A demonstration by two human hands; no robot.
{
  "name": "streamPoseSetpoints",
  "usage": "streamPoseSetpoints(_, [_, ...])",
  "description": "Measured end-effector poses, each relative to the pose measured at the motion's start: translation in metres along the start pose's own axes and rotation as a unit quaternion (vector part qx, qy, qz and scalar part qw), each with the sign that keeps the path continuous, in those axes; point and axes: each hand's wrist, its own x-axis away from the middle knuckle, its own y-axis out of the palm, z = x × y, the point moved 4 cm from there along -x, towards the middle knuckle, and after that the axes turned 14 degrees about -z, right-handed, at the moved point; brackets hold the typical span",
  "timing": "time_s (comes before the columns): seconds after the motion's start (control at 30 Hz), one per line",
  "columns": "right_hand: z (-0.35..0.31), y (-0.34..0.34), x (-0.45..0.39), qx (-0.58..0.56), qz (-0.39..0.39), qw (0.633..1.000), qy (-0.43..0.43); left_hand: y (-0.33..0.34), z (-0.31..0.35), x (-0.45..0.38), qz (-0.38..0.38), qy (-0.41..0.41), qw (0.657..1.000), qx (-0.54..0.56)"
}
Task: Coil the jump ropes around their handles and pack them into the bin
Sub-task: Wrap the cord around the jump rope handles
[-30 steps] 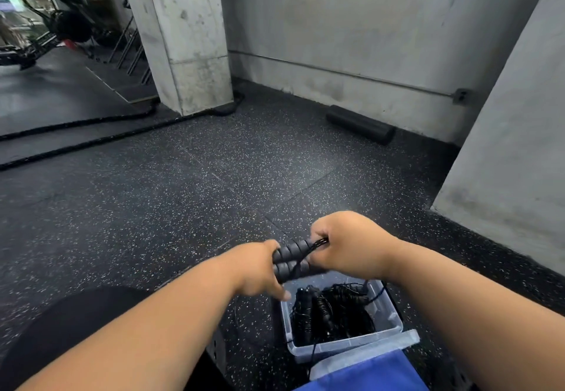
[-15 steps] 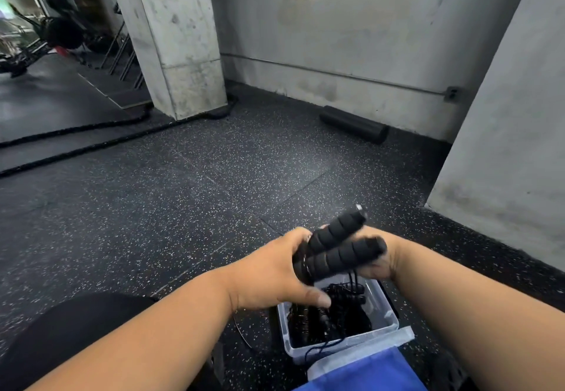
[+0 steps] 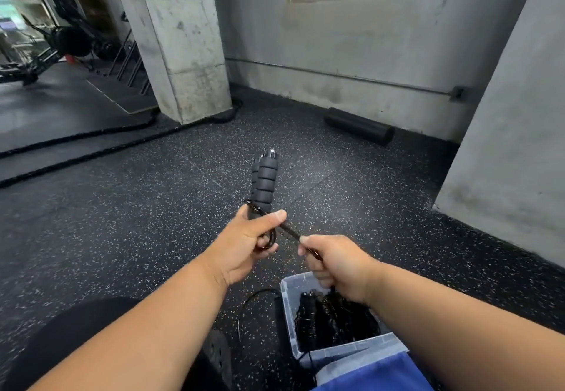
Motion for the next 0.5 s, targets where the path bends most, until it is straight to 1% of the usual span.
streamPoseSetpoints(0.03, [-0.007,0.000,0.006,0.152,0.030,0.988,-0.004,-0.015,0.001,-0.001,0.034,-0.018,0.995,-0.090])
streamPoseSetpoints(0.07, [-0.013,0.002,0.011,0.284,0.048,0.958,-0.008,-0.028,0.000,-0.002,0.048,-0.045,0.974,-0.218])
streamPoseSetpoints(0.1, [-0.021,0.005,0.016,0.377,0.057,0.924,-0.015,-0.037,-0.001,-0.001,0.042,-0.072,0.934,-0.346])
streamPoseSetpoints(0.13, [-0.031,0.008,0.020,0.444,0.060,0.894,-0.024,-0.040,-0.005,0.000,0.025,-0.099,0.887,-0.450])
streamPoseSetpoints(0.17, [-0.041,0.012,0.026,0.504,0.055,0.862,-0.029,-0.037,-0.010,0.002,0.005,-0.121,0.845,-0.520])
streamPoseSetpoints(0.23, [-0.056,0.021,0.034,0.614,0.026,0.788,-0.025,-0.018,-0.017,0.007,-0.037,-0.144,0.783,-0.604])
streamPoseSetpoints(0.27, [-0.060,0.022,0.037,0.647,0.012,0.762,-0.024,-0.004,-0.021,0.009,-0.071,-0.148,0.749,-0.641])
streamPoseSetpoints(0.3, [-0.064,0.022,0.040,0.663,0.000,0.749,-0.026,0.009,-0.025,0.012,-0.114,-0.147,0.715,-0.674])
streamPoseSetpoints(0.33, [-0.068,0.020,0.043,0.663,-0.010,0.748,-0.030,0.021,-0.030,0.015,-0.159,-0.135,0.688,-0.695])
streamPoseSetpoints(0.37, [-0.071,0.014,0.045,0.647,-0.021,0.761,-0.034,0.032,-0.033,0.019,-0.197,-0.116,0.672,-0.704])
streamPoseSetpoints(0.4, [-0.073,0.008,0.045,0.621,-0.033,0.782,-0.034,0.042,-0.034,0.023,-0.224,-0.098,0.669,-0.702])
streamPoseSetpoints(0.43, [-0.074,-0.001,0.043,0.588,-0.045,0.807,-0.034,0.050,-0.032,0.026,-0.239,-0.082,0.681,-0.688])
streamPoseSetpoints(0.47, [-0.071,-0.012,0.041,0.541,-0.054,0.838,-0.036,0.056,-0.028,0.029,-0.242,-0.068,0.707,-0.661])
streamPoseSetpoints(0.5, [-0.067,-0.023,0.039,0.474,-0.064,0.877,-0.041,0.060,-0.023,0.029,-0.236,-0.054,0.738,-0.630])
